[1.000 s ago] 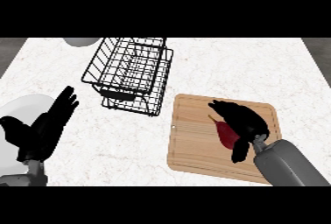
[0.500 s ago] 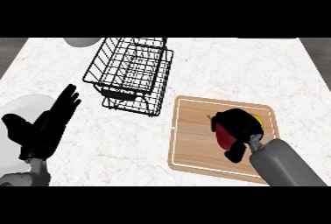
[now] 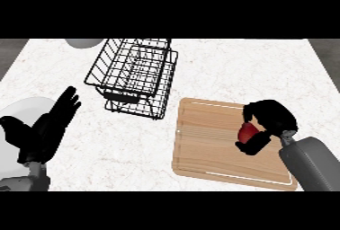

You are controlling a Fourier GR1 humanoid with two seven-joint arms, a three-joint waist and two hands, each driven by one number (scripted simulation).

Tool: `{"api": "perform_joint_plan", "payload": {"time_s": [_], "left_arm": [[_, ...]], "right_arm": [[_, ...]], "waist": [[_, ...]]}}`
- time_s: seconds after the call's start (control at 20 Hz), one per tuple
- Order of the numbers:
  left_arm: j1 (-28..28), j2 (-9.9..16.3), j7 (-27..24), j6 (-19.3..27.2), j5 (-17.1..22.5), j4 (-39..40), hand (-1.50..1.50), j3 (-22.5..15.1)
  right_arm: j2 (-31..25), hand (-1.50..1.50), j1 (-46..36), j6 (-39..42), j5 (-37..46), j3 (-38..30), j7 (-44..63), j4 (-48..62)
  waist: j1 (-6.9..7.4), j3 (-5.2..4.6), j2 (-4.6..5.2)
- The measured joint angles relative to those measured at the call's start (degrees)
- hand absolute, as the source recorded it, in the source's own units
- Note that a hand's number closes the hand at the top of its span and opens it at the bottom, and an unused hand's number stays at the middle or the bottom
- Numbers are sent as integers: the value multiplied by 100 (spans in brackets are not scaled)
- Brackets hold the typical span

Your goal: Pick the pear from the cutting board and place it in the tiered basket

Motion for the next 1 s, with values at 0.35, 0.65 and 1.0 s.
{"api": "perform_joint_plan", "payload": {"time_s": [0.35,0.65,1.0], "left_arm": [[73,-71,-79,16,-90,29,0,-26],[124,-51,-90,17,-99,33,0,36],[-23,-107,-11,34,-157,88,0,43]], "right_arm": [[-141,150,-64,-1498,76,-870,-179,20],[276,150,-166,-2033,-914,-1574,-573,-918],[543,150,-460,-1360,-1602,-1692,172,-2497]], "waist": [[-27,19,27],[-100,23,2],[-79,17,8]]}}
